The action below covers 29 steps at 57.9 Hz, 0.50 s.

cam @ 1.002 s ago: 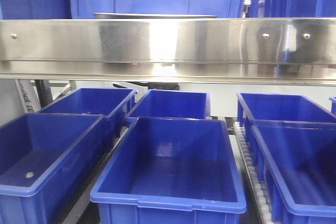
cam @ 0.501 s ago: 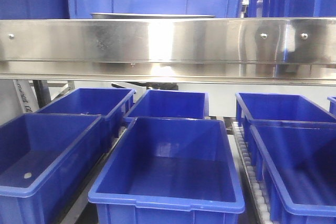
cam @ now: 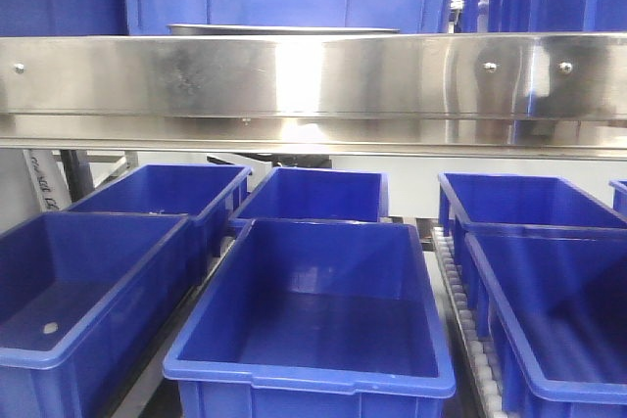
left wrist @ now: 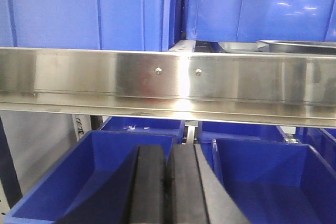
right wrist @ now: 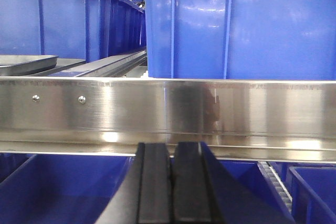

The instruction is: Stack silver trays without gaps

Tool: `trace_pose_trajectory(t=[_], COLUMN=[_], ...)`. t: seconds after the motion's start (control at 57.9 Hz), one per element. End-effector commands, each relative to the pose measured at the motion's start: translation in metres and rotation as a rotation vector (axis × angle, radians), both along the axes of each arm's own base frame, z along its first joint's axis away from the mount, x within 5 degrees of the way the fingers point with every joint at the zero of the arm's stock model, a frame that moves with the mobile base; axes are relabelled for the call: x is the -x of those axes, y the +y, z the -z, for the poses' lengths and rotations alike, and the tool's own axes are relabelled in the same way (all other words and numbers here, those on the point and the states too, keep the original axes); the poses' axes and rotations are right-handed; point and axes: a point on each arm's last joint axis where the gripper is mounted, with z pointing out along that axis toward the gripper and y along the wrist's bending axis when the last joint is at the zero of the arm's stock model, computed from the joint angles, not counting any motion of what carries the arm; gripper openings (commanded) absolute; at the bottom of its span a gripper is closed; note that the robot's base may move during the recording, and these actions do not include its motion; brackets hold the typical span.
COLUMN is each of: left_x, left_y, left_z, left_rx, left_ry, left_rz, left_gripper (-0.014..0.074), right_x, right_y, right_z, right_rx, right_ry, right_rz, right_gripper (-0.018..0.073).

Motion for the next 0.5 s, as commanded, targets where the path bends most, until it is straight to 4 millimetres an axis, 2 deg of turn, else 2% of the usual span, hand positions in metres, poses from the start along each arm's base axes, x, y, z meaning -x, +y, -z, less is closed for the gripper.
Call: trace_pose_trajectory(t=[0.0, 0.484], left_x=[0.0005, 0.0009], left_y=[-0.0006, -0.0038], left_z=[-0.0017, -0.0048], left_rx=[0.007, -0.016], left_ry=[-0.015, -0.053], left_rz=[0.011, 0.067], left_gripper=[-0.0017, -0.0017], right_x=[0.0003, 0.0003], right_y=[0.0, 0.0], right_z=[-0.0015, -0.0015], right_rx=[0.013, 0.013], right_ry=[-0.017, -0.017], right_rz=[0.0, 0.0], right_gripper=[-0.0078, -0.0078])
